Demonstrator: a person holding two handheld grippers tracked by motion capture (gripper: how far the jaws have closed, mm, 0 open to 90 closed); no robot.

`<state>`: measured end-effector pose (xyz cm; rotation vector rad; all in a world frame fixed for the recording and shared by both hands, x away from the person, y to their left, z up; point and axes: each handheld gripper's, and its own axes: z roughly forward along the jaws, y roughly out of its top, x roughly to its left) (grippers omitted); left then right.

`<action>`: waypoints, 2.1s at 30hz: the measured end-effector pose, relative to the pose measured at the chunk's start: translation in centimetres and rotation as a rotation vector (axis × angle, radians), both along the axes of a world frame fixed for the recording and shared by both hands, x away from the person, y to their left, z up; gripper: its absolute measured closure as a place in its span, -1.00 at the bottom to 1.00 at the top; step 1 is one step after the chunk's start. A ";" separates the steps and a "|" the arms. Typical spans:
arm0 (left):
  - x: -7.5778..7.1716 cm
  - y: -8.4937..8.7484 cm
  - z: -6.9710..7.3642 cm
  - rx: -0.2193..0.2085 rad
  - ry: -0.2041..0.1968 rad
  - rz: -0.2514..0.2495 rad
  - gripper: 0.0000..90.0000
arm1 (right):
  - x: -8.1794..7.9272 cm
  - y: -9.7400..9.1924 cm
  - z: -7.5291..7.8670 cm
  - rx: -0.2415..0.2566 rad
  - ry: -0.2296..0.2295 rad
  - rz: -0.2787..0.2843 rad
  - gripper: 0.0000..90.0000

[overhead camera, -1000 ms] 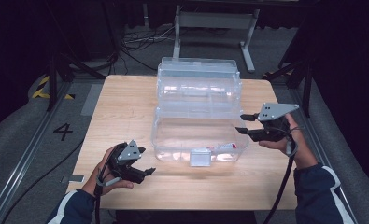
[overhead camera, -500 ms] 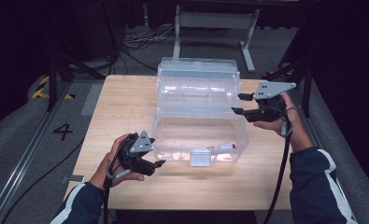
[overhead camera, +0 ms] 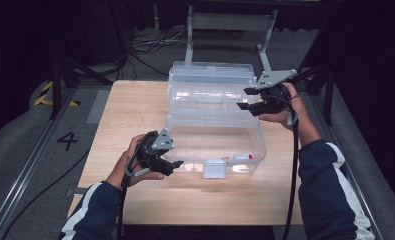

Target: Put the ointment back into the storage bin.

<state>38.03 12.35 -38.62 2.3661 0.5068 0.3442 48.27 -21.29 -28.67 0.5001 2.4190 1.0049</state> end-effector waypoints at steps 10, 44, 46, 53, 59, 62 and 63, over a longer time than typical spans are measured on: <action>1.5 -1.7 -0.8 0.114 0.050 -0.089 -0.21 | 3.1 0.6 -1.5 -0.053 0.077 -0.043 0.01; 2.9 -4.6 -2.0 0.334 0.177 -0.228 0.77 | 5.8 3.2 -1.9 -0.262 0.094 0.018 0.70; 3.0 -4.7 -2.0 0.341 0.181 -0.230 0.77 | 5.8 3.3 -1.8 -0.266 0.102 0.027 0.72; 2.8 -4.7 -2.1 0.334 0.182 -0.206 0.76 | 5.7 3.3 -1.7 -0.270 0.111 0.056 0.79; 2.7 -4.8 -2.2 0.323 0.187 -0.182 0.74 | 5.6 3.4 -1.5 -0.290 0.107 0.085 0.84; 2.7 -4.8 -2.2 0.320 0.188 -0.174 0.73 | 5.6 3.4 -1.5 -0.290 0.111 0.098 0.86; 2.7 -4.8 -2.2 0.321 0.189 -0.170 0.73 | 5.5 3.4 -1.4 -0.293 0.108 0.101 0.86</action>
